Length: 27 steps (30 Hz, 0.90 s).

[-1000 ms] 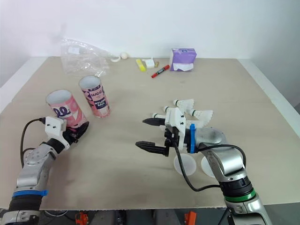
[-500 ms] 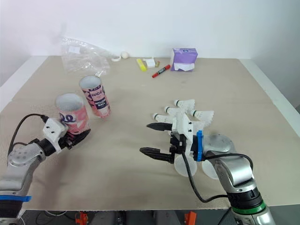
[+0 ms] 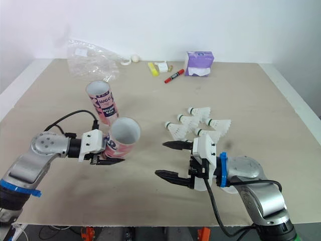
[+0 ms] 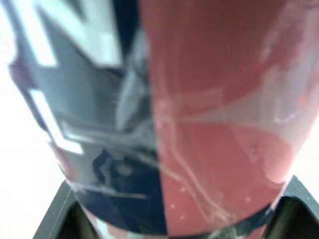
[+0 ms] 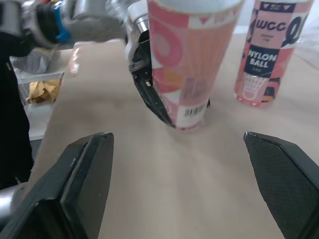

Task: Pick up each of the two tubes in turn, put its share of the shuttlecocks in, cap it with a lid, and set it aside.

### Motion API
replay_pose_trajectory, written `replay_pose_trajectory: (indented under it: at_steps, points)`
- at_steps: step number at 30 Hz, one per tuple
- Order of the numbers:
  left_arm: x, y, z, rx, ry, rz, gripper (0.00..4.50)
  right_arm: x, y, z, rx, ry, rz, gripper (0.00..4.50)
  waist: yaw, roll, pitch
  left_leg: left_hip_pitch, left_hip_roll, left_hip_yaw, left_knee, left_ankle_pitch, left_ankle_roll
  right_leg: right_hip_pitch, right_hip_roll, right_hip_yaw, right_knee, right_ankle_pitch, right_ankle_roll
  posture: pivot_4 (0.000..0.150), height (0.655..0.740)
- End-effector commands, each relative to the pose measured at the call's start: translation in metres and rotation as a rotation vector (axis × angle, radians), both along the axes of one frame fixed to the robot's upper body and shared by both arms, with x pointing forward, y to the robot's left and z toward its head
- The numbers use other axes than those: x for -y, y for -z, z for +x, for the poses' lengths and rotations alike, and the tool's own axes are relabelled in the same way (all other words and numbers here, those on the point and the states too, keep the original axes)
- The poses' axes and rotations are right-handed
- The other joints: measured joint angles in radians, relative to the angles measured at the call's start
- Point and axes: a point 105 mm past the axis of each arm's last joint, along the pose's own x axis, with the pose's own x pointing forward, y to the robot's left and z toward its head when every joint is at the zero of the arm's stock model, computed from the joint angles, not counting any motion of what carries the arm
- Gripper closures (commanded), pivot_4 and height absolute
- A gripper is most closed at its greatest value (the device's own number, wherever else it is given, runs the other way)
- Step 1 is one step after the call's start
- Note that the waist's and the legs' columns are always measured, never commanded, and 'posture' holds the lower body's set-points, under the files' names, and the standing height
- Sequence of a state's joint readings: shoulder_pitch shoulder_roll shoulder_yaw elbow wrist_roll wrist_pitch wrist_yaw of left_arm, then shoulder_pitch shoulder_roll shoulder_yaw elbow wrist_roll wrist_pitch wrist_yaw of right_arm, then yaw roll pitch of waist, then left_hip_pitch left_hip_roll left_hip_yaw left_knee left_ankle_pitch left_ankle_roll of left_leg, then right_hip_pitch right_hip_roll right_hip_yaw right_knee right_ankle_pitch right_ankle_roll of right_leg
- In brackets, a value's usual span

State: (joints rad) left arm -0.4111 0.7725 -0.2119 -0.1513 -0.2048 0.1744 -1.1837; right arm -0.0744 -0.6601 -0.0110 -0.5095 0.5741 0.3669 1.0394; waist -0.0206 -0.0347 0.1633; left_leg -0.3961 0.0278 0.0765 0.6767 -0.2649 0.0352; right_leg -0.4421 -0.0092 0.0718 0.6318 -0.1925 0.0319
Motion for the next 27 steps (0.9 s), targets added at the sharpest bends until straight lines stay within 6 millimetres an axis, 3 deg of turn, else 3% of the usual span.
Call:
replay_pose_trajectory:
  at_steps: [1,10,23,27]
  points:
    - [0.01,-0.007,-0.006,-0.027,0.098,0.1,1.6,0.006,-0.01,-0.006,0.059,0.024,0.008,0.0,0.0,0.0,0.0,0.0,0.0,0.0,0.0,0.0,0.0,0.0,0.0,0.0,0.0,0.0,0.0,0.15,0.74]
    - [0.023,0.003,0.004,-0.026,0.164,0.384,1.6,0.015,-0.002,-0.01,0.051,0.103,0.003,0.0,-0.001,0.0,0.0,0.0,0.0,0.0,0.0,0.0,0.0,0.001,0.005,0.002,0.001,-0.001,0.0,0.15,0.74]
    - [0.044,0.015,0.001,-0.06,0.166,0.452,1.6,0.016,0.0,-0.009,0.056,0.163,0.025,0.0,0.002,0.002,-0.002,0.002,-0.001,-0.002,0.003,0.0,0.0,0.004,0.003,0.003,0.001,0.0,0.002,0.15,0.74]
    - [0.049,0.014,-0.002,-0.087,0.168,0.438,1.6,0.029,-0.005,-0.008,0.054,0.228,0.035,0.0,0.003,0.003,-0.003,0.001,-0.002,-0.007,0.007,0.0,0.0,0.006,0.003,0.002,0.001,0.0,0.003,0.15,0.74]
